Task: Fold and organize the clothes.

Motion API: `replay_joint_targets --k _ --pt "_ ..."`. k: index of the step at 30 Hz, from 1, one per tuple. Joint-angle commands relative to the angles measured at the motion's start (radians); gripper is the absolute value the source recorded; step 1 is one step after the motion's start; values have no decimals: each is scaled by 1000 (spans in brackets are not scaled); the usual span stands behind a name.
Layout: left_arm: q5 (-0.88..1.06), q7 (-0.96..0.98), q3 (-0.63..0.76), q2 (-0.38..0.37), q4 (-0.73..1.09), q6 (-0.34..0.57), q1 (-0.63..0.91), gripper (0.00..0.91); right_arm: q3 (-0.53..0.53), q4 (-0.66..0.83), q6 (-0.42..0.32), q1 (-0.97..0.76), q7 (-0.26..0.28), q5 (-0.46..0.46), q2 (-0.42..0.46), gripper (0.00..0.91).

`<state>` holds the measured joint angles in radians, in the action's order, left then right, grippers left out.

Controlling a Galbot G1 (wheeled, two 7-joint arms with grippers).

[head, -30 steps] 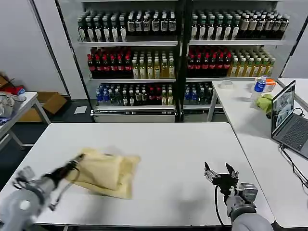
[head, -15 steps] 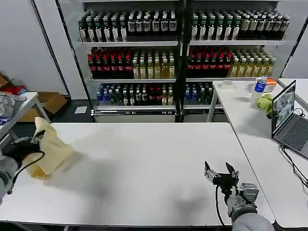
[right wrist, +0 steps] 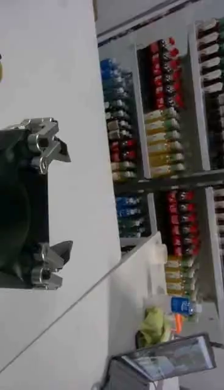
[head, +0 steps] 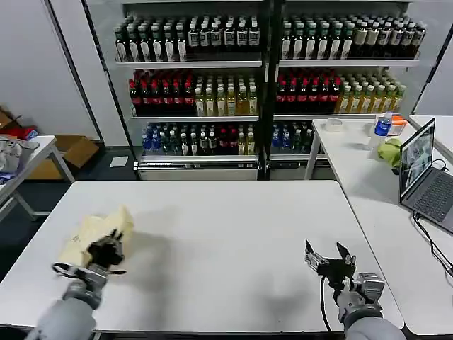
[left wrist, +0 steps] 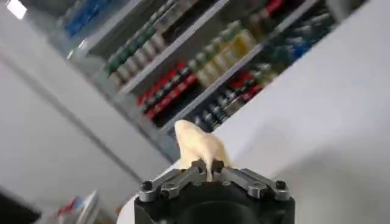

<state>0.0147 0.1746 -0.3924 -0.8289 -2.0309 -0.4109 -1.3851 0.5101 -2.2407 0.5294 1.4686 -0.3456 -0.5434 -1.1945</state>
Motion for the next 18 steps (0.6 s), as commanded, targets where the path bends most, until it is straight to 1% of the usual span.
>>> replay_joint_targets --k 1,3,4,6,7,9,10,11,15,16,18 --pt "231 6 288 -77 -102 -45 14 10 8 2 0 5 0 1 -2 907" --pt "255 6 309 -87 -81 -64 23 10 11 1 0 5 0 0 -2 907" --pt "268 5 325 -93 -71 -89 31 10 12 0 0 5 0 0 -2 907" --pt "298 2 345 -103 -59 -104 41 10 13 1 0 5 0 0 -2 907" --pt "344 0 360 -112 -48 -110 48 10 12 2 0 5 0 0 -2 907" --pt "355 0 389 -126 -37 -135 69 10 11 2 0 3 0 0 -3 907" --pt "354 3 414 -143 -24 -159 95 10 9 2 1 1 -1 0 -4 907" --pt "353 10 435 -161 -11 -165 115 10 8 2 1 0 -1 0 -4 907" --pt "315 52 479 -226 58 -166 197 10 8 2 1 -5 -1 -1 0 907" --pt "280 71 491 -256 79 -166 221 10 8 3 1 -7 1 -1 1 907" --pt "238 85 497 -274 102 -166 251 10 8 4 1 -9 2 -1 2 907"
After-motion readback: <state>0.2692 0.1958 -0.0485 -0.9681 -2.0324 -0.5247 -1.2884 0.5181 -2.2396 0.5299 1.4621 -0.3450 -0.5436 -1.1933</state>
